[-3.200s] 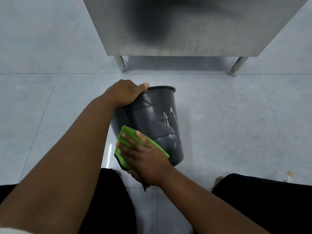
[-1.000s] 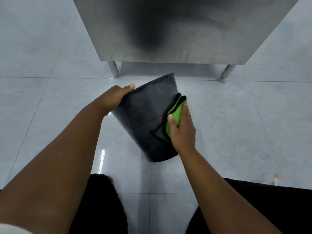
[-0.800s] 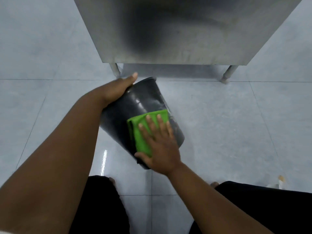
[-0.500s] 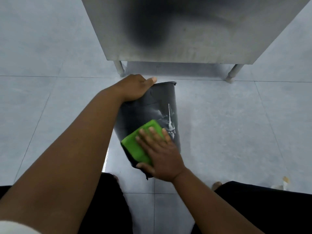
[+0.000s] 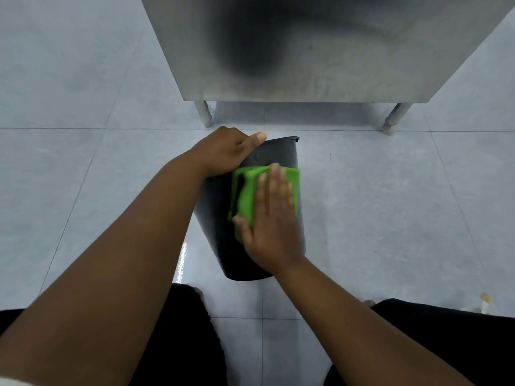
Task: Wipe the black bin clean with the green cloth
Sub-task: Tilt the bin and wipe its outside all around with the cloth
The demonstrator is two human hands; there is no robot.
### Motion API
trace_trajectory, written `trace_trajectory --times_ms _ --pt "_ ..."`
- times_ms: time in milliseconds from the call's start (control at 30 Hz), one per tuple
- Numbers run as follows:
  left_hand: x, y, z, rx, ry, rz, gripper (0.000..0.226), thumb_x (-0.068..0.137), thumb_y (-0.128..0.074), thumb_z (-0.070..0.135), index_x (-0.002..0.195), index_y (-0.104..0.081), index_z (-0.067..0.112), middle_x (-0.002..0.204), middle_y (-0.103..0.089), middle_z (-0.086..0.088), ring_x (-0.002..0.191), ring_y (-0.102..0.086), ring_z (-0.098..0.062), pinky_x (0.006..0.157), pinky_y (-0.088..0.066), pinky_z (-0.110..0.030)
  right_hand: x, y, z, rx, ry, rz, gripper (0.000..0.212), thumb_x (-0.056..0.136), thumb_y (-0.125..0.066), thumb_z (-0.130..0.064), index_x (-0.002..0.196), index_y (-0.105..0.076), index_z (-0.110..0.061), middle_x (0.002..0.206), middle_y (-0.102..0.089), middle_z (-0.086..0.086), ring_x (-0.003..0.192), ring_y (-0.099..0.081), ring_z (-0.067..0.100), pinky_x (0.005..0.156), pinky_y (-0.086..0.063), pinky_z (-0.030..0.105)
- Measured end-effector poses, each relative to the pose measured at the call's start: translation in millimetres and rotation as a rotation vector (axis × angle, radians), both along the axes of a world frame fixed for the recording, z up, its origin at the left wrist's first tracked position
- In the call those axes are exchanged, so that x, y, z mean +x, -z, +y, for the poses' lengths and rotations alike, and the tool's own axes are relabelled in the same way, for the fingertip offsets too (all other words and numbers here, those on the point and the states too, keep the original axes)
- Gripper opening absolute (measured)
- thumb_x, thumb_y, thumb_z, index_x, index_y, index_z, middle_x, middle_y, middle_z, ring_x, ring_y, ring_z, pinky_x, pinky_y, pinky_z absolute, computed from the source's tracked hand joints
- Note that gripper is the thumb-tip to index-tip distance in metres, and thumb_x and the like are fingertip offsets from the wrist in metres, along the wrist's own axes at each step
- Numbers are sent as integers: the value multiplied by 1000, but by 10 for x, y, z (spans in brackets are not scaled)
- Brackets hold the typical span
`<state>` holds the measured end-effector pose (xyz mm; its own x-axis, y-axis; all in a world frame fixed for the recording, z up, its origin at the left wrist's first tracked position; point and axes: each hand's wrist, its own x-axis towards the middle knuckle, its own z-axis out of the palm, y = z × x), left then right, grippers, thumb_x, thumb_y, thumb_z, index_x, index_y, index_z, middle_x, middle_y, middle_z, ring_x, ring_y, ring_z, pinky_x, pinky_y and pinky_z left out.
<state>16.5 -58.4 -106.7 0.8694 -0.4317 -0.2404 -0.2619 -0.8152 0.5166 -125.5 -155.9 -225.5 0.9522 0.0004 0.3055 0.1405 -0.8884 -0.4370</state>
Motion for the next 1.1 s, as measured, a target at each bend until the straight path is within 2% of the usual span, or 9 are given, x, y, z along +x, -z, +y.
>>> trace_trajectory --times_ms 167,367,467,600,667,767,867,1000,1100 --pt "-26 -10 -183 55 62 26 64 100 -28 61 60 -43 14 66 -48 -1 64 -47 -19 66 -35 -36 -102 76 191 -542 -643 -121 61 92 -59 -44 145 -50 -14 158 -40 6 152 -19 34 125 4 50" --pt "-13 -12 -109 -27 22 150 59 100 -33 59 75 -59 13 78 -57 0 79 -54 -19 73 -38 -32 75 8 -323 -148 -222 -186 84 91 -56 -58 156 -25 -15 164 -18 1 154 -6 26 125 -3 47" --pt "-46 -45 -103 -68 -17 230 64 97 -27 67 104 -69 18 109 -61 4 108 -56 -16 94 -39 -32 169 51 -582 287 -16 16 85 94 -43 -60 159 -7 -19 168 -3 0 156 -3 23 126 -13 45" --pt "-119 -138 -106 -167 -25 389 79 90 -23 78 90 -78 21 96 -76 1 95 -69 -18 101 -47 -39 320 -26 -626 702 283 254 77 95 -20 -66 159 -12 -24 166 -19 -2 153 -16 17 122 -25 49" --pt "-146 -153 -139 -188 -44 407 75 86 -24 82 80 -76 27 88 -75 6 89 -68 -16 99 -46 -38 331 -183 -435 602 295 195 78 98 -22 -58 159 -11 -12 168 -11 6 155 -4 20 125 -14 46" --pt "-167 -127 -151 -257 -141 516 101 63 -34 99 129 -65 29 139 -61 5 126 -56 -17 113 -34 -42 207 -324 72 172 196 85 78 99 -36 -50 156 -12 -2 166 -6 19 155 -1 30 126 -1 46" --pt "-116 -104 -57 -286 -206 578 118 45 -40 106 137 -58 34 145 -56 6 133 -52 -19 115 -33 -45 113 -240 310 -109 18 9 69 99 -44 -46 152 -26 -7 165 -17 16 154 -7 31 125 -2 51" --pt "-100 -135 -102 -114 -70 360 71 93 -31 72 139 -58 25 150 -49 3 135 -46 -18 111 -31 -33 -15 -1 390 -575 -503 -39 53 98 -35 -26 149 -44 -13 157 -41 6 151 -26 30 123 -1 54" --pt "-132 -108 -224 -8 62 241 47 102 -30 56 98 -67 28 132 -61 -5 111 -54 -22 89 -34 -30 -233 35 396 -843 -673 23 54 98 -31 -26 146 -48 -11 155 -44 4 152 -22 29 122 6 51"
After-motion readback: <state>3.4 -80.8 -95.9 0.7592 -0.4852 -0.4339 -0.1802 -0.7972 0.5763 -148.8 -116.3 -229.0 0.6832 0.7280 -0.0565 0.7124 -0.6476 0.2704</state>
